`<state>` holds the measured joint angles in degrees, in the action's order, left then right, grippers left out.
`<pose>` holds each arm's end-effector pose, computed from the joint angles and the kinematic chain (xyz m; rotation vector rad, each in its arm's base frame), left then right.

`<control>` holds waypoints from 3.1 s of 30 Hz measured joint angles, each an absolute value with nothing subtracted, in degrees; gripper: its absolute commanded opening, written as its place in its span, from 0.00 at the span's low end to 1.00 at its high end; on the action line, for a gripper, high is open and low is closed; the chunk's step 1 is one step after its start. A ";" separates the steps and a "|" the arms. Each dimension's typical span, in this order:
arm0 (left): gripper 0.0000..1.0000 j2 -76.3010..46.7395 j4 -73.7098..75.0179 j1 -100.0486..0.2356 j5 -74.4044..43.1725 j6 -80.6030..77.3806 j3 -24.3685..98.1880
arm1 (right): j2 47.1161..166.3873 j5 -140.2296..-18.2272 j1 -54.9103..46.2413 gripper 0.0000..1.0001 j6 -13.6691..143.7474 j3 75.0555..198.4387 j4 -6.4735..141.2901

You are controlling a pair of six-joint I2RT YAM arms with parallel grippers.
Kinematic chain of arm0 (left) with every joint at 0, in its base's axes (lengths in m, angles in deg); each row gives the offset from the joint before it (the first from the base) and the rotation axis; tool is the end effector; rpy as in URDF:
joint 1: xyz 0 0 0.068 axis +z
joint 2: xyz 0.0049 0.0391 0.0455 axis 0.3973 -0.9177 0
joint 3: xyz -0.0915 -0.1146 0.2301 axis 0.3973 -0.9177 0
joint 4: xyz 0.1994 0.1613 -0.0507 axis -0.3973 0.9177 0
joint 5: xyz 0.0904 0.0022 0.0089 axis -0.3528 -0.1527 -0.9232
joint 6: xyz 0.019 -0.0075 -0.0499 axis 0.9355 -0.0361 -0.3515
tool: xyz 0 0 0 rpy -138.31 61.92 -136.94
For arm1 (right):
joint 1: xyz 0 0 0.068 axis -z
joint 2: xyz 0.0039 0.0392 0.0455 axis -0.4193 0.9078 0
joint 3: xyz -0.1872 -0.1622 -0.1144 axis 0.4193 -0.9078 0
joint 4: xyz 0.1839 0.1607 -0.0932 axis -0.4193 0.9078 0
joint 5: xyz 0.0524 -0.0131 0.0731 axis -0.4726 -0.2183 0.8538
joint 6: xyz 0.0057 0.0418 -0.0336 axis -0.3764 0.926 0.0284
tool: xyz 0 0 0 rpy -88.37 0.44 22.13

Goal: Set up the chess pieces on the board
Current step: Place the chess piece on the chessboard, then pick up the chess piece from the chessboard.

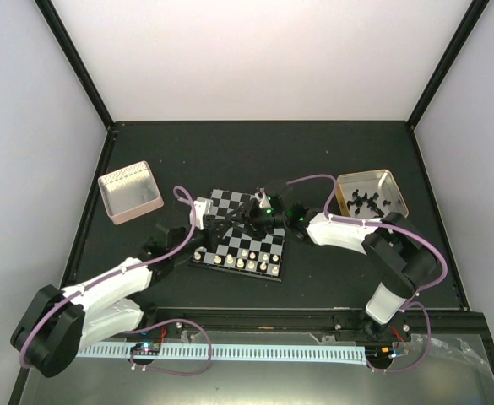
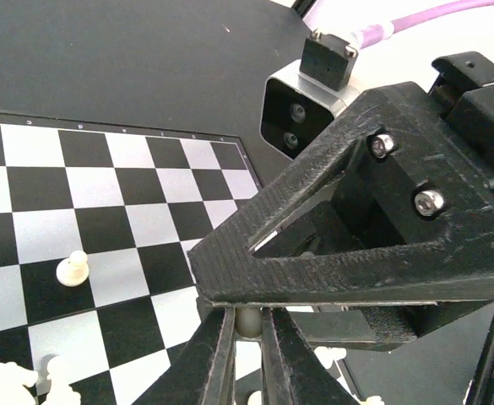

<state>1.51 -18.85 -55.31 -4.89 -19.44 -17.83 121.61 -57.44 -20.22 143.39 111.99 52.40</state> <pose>0.1708 -0.1200 0.1850 0.2813 2.0229 -1.0150 0.2371 0.2622 0.1916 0.5346 2.6128 1.6548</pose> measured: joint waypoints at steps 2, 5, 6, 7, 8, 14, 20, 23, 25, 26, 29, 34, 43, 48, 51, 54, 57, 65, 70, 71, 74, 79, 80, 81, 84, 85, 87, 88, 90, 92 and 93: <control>0.02 2.43 -15.61 -55.31 -5.70 -19.27 -16.45 | 121.59 -57.79 -20.20 0.52 141.58 112.14 53.03; 0.02 4.31 -8.79 -55.31 -7.04 -19.11 -13.65 | 121.09 -59.03 -19.81 0.58 137.25 112.53 54.96; 0.02 4.92 -6.56 -55.31 -7.36 -19.09 -12.82 | 120.52 -59.62 -19.54 0.59 135.59 112.66 56.00; 0.01 5.69 -2.74 -55.33 -7.95 -19.07 -11.36 | 119.80 -60.30 -19.17 0.59 133.93 112.86 57.16; 0.02 6.28 0.19 -55.33 -8.44 -19.07 -10.20 | 119.01 -61.05 -18.82 0.59 132.51 112.97 58.23; 0.02 7.41 21.74 -55.35 -11.15 -19.11 -2.55 | 111.91 -68.08 -16.05 0.59 121.36 113.56 65.36; 0.01 4.90 38.53 -55.35 -11.50 -19.07 1.62 | 109.04 -74.07 -16.00 0.59 113.47 113.45 70.52; 0.02 1.25 43.68 -55.35 -12.68 -18.70 4.03 | 108.80 -75.95 -15.98 0.59 111.41 112.84 71.89; 0.02 -1.63 45.78 -55.35 -13.31 -18.26 5.93 | 108.74 -76.94 -15.98 0.59 110.23 112.44 72.88; 0.02 -3.03 46.57 -55.35 -13.55 -18.02 6.83 | 108.69 -77.39 -15.98 0.59 109.71 112.33 73.34; 0.01 -8.52 48.41 -55.35 -14.21 -16.95 10.43 | 108.08 -78.44 -15.98 0.59 108.38 111.94 73.99; 0.02 -17.11 49.96 -55.35 -14.21 -14.72 15.33 | 105.68 -80.13 -15.98 0.59 106.85 110.52 74.17; 0.02 -27.56 52.54 -55.35 -14.05 -11.62 18.72 | 104.56 -81.46 -15.96 0.60 105.01 109.47 74.54; 0.10 -29.52 53.35 -55.35 -14.21 -10.98 20.05 | 104.56 -81.46 -15.96 0.60 104.42 109.47 74.58; 0.20 -29.81 53.41 -55.35 -14.21 -10.72 20.20 | 104.56 -81.44 -15.96 0.60 104.14 109.47 74.58; 0.25 -30.05 53.48 -55.35 -14.25 -10.46 20.25 | 104.56 -81.44 -15.96 0.60 103.87 109.47 74.58; 0.31 -30.16 53.83 -55.35 -14.47 -10.37 20.71 | 104.59 -81.42 -15.96 0.60 103.50 109.47 74.58; 0.37 -26.81 53.43 -55.35 -15.69 -10.70 21.67 | 106.71 -80.52 -15.96 0.60 100.68 110.85 75.92; 0.38 -18.33 49.87 -55.35 -18.25 -12.23 20.36 | 111.36 -79.45 -16.07 0.59 96.49 114.30 77.93; 0.38 -15.73 48.97 -55.35 -19.10 -12.75 19.63 | 112.37 -79.30 -16.22 0.59 95.55 115.18 78.54; 0.42 -7.93 46.66 -55.35 -21.18 -13.69 16.99 | 116.45 -79.41 -17.29 0.56 92.22 119.44 81.25; 0.51 6.93 43.07 -55.35 -25.02 -14.46 11.74 | 124.72 -81.15 -21.66 0.53 87.50 128.81 86.25; 0.52 9.56 42.53 -55.35 -25.88 -14.52 10.63 | 126.38 -81.77 -22.52 0.53 86.78 130.56 87.02; 0.52 11.85 42.15 -55.35 -26.66 -14.65 9.67 | 127.80 -82.27 -23.22 0.52 86.30 131.94 87.63; 0.58 19.41 41.70 -55.35 -28.52 -15.09 6.50 | 131.80 -84.00 -24.90 0.51 85.03 136.03 90.43; 0.60 22.21 41.72 -55.35 -29.00 -15.18 5.73 | 133.00 -84.54 -25.18 0.49 84.66 137.27 91.30; 0.64 26.67 41.63 -55.35 -29.75 -15.18 5.01 | 135.45 -85.55 -25.40 0.47 83.85 139.70 92.96; 0.66 29.05 41.52 -55.35 -30.18 -15.16 4.62 | 136.69 -86.03 -25.45 0.46 83.61 141.12 93.88; 0.68 33.34 41.28 -55.35 -30.86 -15.13 3.83 | 139.12 -86.95 -25.51 0.44 83.09 143.68 95.30; 0.69 36.90 41.24 -55.35 -31.49 -15.16 3.11 | 141.33 -87.86 -25.58 0.42 82.56 146.23 96.79; 0.69 38.50 41.22 -55.35 -31.71 -15.13 2.72 | 142.33 -88.30 -25.64 0.41 82.32 147.26 97.40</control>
